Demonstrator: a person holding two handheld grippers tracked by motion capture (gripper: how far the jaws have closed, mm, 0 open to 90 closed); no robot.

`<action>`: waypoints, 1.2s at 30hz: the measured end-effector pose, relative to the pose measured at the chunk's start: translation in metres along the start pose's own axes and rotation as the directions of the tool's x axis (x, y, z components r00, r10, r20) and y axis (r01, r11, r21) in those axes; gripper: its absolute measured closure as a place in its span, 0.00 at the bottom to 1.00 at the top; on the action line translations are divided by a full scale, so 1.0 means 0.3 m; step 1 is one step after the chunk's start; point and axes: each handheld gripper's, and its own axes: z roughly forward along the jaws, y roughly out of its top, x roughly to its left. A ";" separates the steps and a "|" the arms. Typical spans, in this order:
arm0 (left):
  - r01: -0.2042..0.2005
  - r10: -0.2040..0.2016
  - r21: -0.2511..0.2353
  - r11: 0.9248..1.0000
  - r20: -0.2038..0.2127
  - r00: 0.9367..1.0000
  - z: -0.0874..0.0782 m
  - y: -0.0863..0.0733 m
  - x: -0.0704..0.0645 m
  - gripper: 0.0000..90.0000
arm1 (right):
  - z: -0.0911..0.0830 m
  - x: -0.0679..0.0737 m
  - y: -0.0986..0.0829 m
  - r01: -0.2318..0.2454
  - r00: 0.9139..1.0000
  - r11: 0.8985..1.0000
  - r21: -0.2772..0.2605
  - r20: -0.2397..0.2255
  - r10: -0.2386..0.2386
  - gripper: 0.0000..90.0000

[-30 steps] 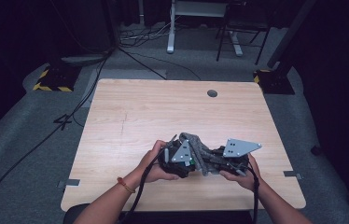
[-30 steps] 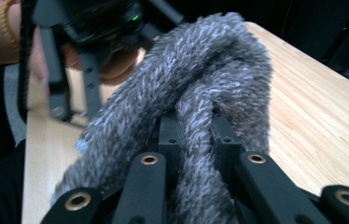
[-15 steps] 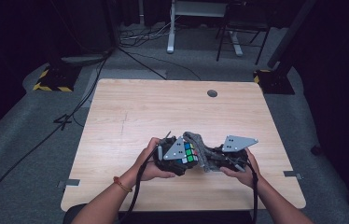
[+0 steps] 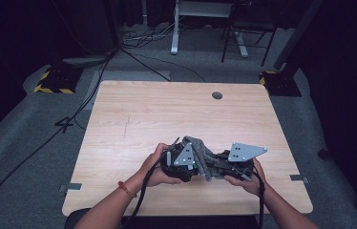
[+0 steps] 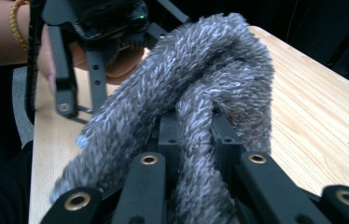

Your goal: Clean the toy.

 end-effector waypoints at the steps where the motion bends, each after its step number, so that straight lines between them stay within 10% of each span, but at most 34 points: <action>1: -0.006 0.006 0.001 1.000 -0.001 1.000 -0.002 0.001 -0.002 0.37 | 0.001 -0.003 -0.001 0.000 1.000 1.000 0.004 0.001 0.000 0.87; 9: 0.000 -0.001 -0.044 0.999 -0.005 1.000 -0.035 0.003 0.006 0.37 | 0.023 -0.050 -0.043 -0.048 0.999 0.997 0.058 0.025 0.047 0.87; 18: -0.002 0.002 0.028 1.000 0.018 1.000 0.026 0.002 -0.012 0.37 | 0.006 -0.009 -0.009 0.008 1.000 1.000 0.010 0.016 -0.008 0.87; 21: -0.019 0.018 0.010 1.000 0.032 0.999 0.025 0.010 -0.029 0.37 | 0.019 -0.029 -0.023 -0.022 0.996 0.998 0.053 0.085 0.018 0.87; 28: 0.037 -0.034 -0.088 0.995 0.028 0.999 -0.029 0.004 0.007 0.37 | 0.033 -0.065 -0.057 -0.065 0.994 0.994 0.087 0.091 0.057 0.87; 36: 0.040 -0.038 -0.137 0.990 0.018 0.999 -0.039 -0.008 0.017 0.37 | 0.059 -0.083 -0.090 -0.133 0.991 0.987 0.086 -0.012 0.134 0.87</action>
